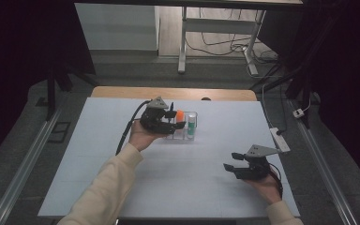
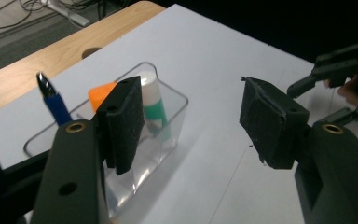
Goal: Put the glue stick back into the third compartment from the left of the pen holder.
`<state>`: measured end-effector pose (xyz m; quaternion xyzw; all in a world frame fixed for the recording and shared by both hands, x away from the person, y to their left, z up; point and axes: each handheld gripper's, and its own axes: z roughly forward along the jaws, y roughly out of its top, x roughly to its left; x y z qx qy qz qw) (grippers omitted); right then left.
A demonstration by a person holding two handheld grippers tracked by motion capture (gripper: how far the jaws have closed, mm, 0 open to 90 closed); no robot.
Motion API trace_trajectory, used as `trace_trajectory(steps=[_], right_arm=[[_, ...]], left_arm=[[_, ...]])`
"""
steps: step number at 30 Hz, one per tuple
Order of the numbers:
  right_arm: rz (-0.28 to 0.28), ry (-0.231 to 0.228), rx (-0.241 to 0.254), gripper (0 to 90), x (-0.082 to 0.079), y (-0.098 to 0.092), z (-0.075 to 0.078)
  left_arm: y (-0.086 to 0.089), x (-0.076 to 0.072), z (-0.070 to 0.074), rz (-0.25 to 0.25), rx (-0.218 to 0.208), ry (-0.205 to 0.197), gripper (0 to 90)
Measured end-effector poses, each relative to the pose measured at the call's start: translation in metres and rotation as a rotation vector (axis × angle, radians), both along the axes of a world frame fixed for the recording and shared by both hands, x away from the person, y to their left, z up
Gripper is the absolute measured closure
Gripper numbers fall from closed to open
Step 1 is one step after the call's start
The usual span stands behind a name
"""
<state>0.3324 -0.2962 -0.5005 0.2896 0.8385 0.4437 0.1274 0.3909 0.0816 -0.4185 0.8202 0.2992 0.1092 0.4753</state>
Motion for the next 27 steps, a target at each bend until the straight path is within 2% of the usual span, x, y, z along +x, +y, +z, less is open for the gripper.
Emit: trace_trajectory(steps=[3, 5, 15, 25, 27], right_arm=[[0.001, 0.000, -0.002, 38.2, 0.000, 0.000, 0.000], [-0.005, -0.001, 0.002, 38.2, 0.000, 0.000, 0.000], [-0.011, -0.002, -0.004, 38.2, 0.000, -0.002, 0.001], [-0.020, -0.001, 0.002, 38.1, 0.000, -0.004, 0.000], [-0.020, -0.001, -0.001, 38.1, 0.000, -0.005, 0.000]], left_arm=[[0.007, -0.009, -0.006, -0.001, 0.014, 0.002, 39.6], [0.014, -0.015, -0.011, -0.004, 0.006, 0.022, 39.6], [0.050, -0.048, -0.037, 0.054, 0.051, 0.040, 38.8], [0.081, -0.080, -0.054, 0.082, 0.064, 0.051, 37.7], [0.088, -0.087, -0.058, 0.088, 0.051, 0.054, 37.6]])
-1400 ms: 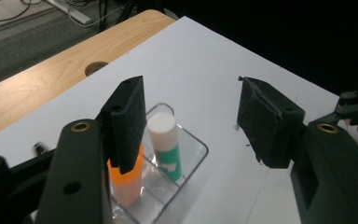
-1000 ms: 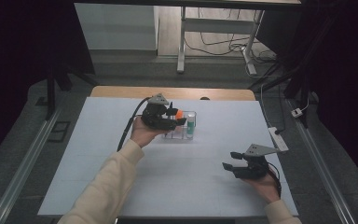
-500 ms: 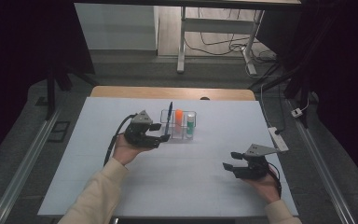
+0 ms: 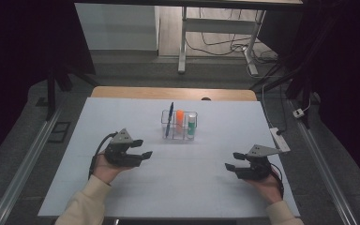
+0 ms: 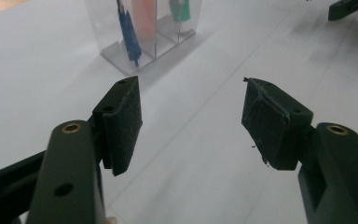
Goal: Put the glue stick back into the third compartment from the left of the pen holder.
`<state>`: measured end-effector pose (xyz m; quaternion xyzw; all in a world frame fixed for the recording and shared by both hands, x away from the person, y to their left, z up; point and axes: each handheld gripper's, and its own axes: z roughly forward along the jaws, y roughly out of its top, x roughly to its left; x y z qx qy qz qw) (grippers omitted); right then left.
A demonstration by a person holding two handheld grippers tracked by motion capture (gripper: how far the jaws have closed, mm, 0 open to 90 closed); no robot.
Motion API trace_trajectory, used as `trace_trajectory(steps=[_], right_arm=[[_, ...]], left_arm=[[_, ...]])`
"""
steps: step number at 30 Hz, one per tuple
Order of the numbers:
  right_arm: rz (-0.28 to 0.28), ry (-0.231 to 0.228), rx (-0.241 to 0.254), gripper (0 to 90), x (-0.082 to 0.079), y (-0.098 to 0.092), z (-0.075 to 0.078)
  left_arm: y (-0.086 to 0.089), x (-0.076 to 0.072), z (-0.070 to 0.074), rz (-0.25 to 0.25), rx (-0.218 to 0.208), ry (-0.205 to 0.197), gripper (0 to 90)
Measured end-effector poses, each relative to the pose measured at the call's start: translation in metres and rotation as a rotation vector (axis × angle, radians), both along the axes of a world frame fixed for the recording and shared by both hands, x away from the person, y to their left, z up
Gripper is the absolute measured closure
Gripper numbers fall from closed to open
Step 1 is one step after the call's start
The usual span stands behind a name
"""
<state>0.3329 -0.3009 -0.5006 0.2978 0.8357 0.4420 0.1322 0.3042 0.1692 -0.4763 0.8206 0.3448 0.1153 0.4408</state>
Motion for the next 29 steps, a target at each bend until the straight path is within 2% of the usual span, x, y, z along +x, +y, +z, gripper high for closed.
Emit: trace_trajectory(steps=[8, 13, 19, 29], right_arm=[[-0.009, -0.001, 0.008, 38.1, 0.001, -0.003, 0.000], [-0.009, -0.002, 0.001, 38.1, 0.001, -0.003, 0.000], [-0.011, -0.005, -0.001, 38.1, 0.001, -0.004, 0.000], [-0.013, -0.008, 0.004, 38.1, 0.002, -0.005, 0.001]], left_arm=[[0.024, -0.025, -0.012, 0.040, -0.018, 0.008, 37.3], [0.032, -0.035, -0.016, 0.050, -0.024, 0.007, 36.8], [0.037, -0.038, -0.017, 0.062, -0.037, 0.008, 36.9], [0.038, -0.036, -0.021, 0.064, -0.020, 0.014, 36.8]])
